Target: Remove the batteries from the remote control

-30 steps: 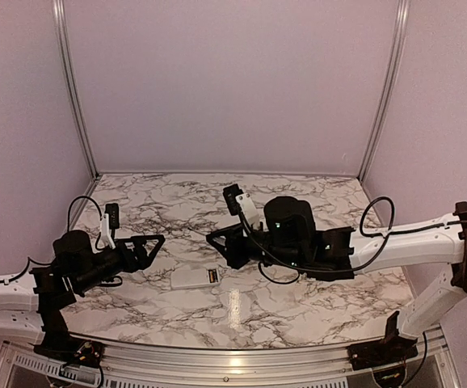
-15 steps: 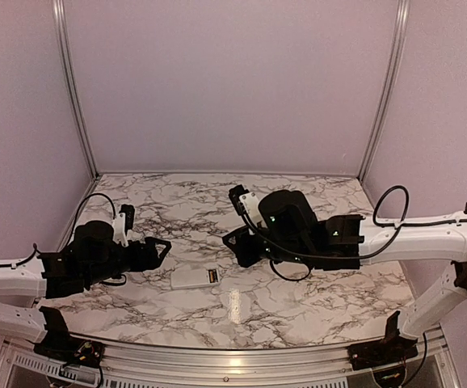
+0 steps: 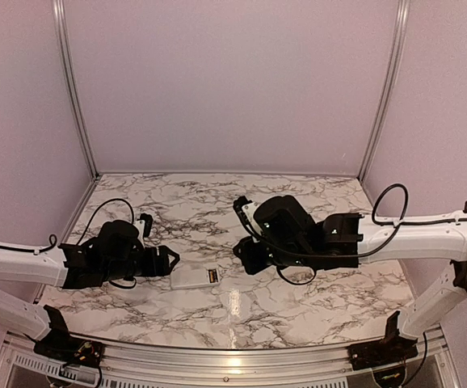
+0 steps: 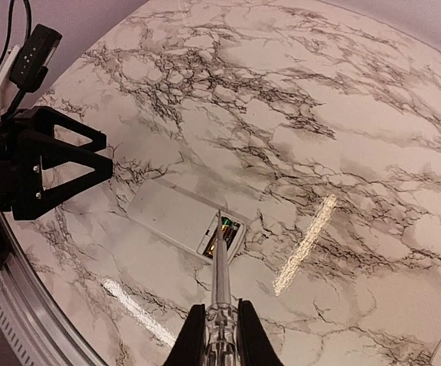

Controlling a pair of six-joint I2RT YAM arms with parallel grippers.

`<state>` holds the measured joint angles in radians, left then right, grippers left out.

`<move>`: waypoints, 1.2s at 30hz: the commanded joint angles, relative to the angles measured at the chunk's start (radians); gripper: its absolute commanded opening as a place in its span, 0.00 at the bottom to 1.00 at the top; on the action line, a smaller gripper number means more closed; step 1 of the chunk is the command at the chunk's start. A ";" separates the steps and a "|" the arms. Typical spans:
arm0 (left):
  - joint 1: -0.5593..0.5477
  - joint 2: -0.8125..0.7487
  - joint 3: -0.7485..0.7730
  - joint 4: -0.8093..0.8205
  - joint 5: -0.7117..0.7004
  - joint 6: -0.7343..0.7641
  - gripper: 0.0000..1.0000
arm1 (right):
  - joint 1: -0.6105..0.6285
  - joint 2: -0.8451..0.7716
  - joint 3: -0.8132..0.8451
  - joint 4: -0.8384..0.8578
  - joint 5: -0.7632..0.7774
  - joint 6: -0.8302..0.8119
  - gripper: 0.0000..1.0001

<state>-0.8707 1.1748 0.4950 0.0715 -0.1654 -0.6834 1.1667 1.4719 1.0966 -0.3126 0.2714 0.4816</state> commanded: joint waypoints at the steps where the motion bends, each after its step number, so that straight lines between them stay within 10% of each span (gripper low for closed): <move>1: -0.001 0.091 0.044 -0.009 0.049 0.019 0.78 | -0.017 0.041 0.045 -0.033 -0.087 0.013 0.00; 13: -0.001 0.198 0.077 -0.005 0.058 0.050 0.74 | -0.096 0.170 0.092 -0.068 -0.317 -0.006 0.00; 36: -0.003 0.389 0.144 -0.021 0.228 0.036 0.71 | -0.117 0.099 0.085 -0.205 -0.276 0.015 0.00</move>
<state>-0.8703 1.5215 0.6086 0.0509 -0.0216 -0.6483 1.0557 1.6295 1.1976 -0.5011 -0.0204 0.4831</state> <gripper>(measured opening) 0.731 0.108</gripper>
